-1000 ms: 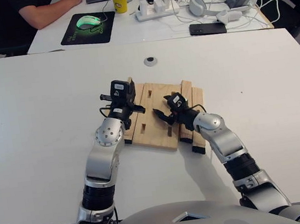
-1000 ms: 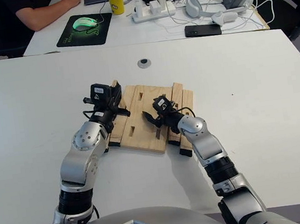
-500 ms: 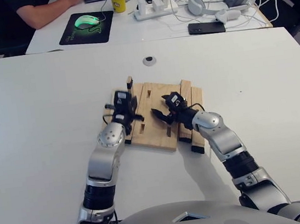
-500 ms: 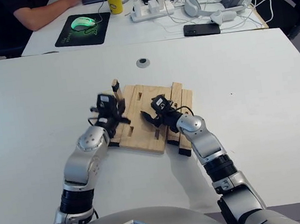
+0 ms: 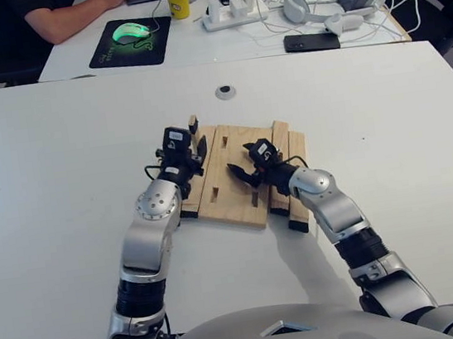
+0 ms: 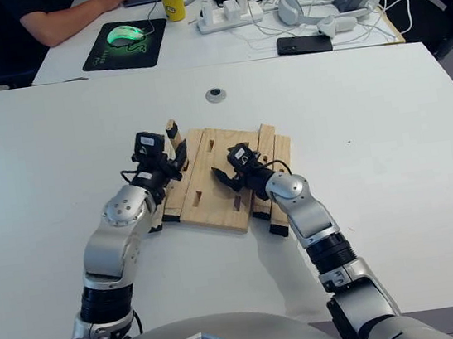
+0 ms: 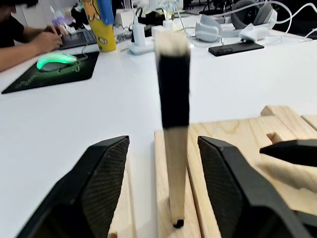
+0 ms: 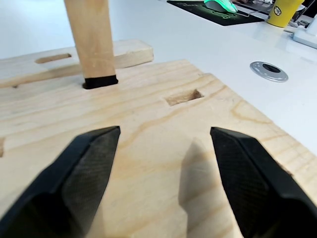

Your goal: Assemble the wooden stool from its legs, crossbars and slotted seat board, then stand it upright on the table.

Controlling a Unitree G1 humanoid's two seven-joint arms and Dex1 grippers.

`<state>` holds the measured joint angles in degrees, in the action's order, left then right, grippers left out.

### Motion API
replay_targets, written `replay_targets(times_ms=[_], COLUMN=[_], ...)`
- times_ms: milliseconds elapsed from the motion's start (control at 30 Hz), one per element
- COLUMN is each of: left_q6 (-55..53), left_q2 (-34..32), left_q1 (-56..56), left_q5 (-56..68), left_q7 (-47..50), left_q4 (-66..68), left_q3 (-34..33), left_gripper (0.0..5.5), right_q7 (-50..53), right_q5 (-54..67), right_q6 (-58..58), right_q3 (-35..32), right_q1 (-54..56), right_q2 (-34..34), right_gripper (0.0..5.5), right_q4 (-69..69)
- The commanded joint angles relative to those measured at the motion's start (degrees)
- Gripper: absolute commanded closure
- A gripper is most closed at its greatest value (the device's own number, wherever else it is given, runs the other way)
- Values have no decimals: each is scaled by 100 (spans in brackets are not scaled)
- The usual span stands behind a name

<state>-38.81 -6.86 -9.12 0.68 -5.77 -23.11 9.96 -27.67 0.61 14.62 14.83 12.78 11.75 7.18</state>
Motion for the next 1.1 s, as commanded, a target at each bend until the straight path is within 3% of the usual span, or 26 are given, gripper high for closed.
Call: replay_targets(times_ms=[33,233,400,733,1100], left_q6=[-194,-488,-767,-285,40], left_q2=[-317,-320,175,61,130], left_q1=[-447,-1376,-1843,-2243,-3088], left_q5=[5,414,951,1046,1331], left_q7=[-135,-360,-250,-430,-207], left_q4=[-624,-419,-17,1020,1620], left_q3=[-399,-864,-1215,-1269,-1752], left_gripper=[294,324,395,537,545], right_q7=[83,190,254,286,222], right_q5=[-28,-60,-82,-191,-190], right_q6=[12,-366,-522,-715,-721], right_q3=[-42,-120,-143,-33,16], right_q1=[-63,-13,162,207,224], right_q2=[-81,-226,-317,-407,-346], right_gripper=[213,213,213,213,213], right_q4=[481,1041,1286,1555,1588])
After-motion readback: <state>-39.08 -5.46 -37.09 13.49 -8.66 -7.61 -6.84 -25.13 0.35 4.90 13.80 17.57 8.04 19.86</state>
